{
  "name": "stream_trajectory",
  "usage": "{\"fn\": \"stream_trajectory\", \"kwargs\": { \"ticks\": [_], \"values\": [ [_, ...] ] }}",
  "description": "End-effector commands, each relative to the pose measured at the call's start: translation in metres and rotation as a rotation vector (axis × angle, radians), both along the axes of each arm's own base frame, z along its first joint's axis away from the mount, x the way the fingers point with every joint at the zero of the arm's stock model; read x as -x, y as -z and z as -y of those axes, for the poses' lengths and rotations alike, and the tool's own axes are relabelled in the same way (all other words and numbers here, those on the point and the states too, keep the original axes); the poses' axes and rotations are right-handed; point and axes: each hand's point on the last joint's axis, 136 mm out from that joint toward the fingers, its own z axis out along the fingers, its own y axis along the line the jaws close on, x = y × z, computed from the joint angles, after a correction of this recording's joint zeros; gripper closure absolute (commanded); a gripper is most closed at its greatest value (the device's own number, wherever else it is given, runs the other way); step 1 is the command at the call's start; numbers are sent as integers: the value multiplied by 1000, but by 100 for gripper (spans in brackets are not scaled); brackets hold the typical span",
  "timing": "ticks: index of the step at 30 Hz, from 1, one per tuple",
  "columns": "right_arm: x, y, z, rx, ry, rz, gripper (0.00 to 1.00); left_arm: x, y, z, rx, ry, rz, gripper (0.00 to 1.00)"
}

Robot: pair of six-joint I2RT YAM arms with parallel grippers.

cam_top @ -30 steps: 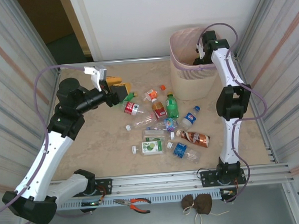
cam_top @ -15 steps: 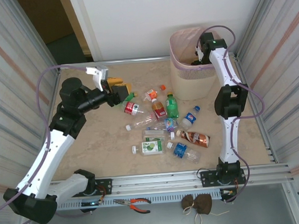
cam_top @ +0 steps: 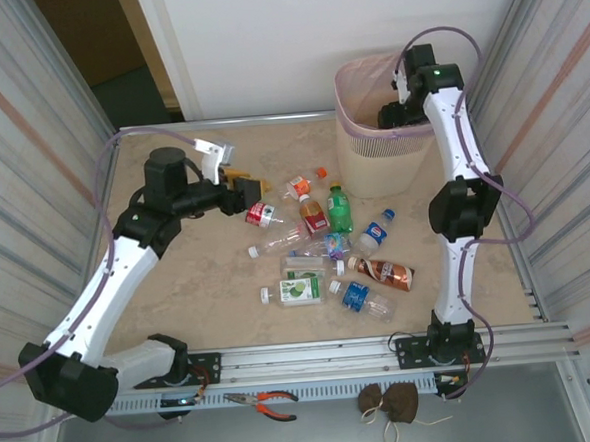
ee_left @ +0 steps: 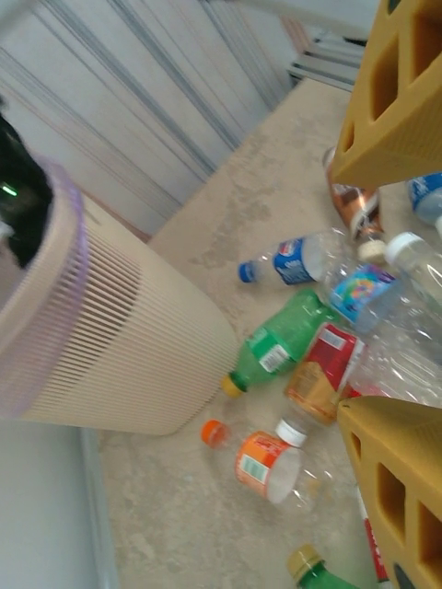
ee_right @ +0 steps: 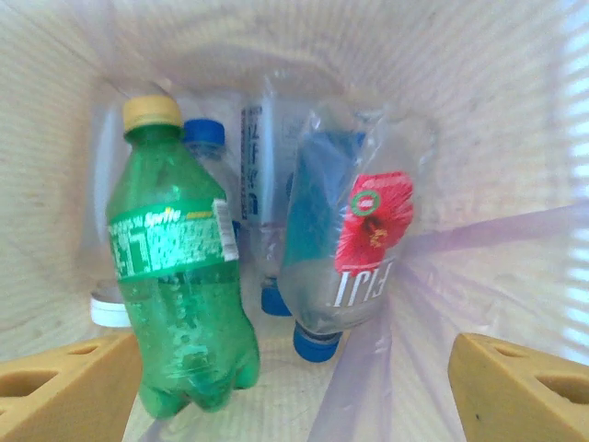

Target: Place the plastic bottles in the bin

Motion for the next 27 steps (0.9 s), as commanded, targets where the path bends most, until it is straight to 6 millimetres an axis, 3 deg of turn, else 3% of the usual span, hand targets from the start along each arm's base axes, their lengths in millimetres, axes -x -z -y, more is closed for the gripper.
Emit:
{"fn": "stream_trajectory", "kwargs": {
  "ticks": [1, 10, 16, 22, 27],
  "values": [
    [17, -48, -2, -28, 15, 85, 14, 6, 11, 2, -120, 95, 54, 40],
    [33, -103, -11, -97, -5, 218, 15, 6, 58, 16, -312, 259, 106, 40],
    [44, -133, -10, -109, -3, 295, 15, 10, 90, 42, -454, 402, 160, 40],
    [69, -162, -10, -123, -9, 366, 16, 10, 138, 61, -669, 514, 142, 39],
    [95, -174, -6, -127, -2, 415, 15, 3, 174, 69, -816, 556, 108, 36]
  ]
}}
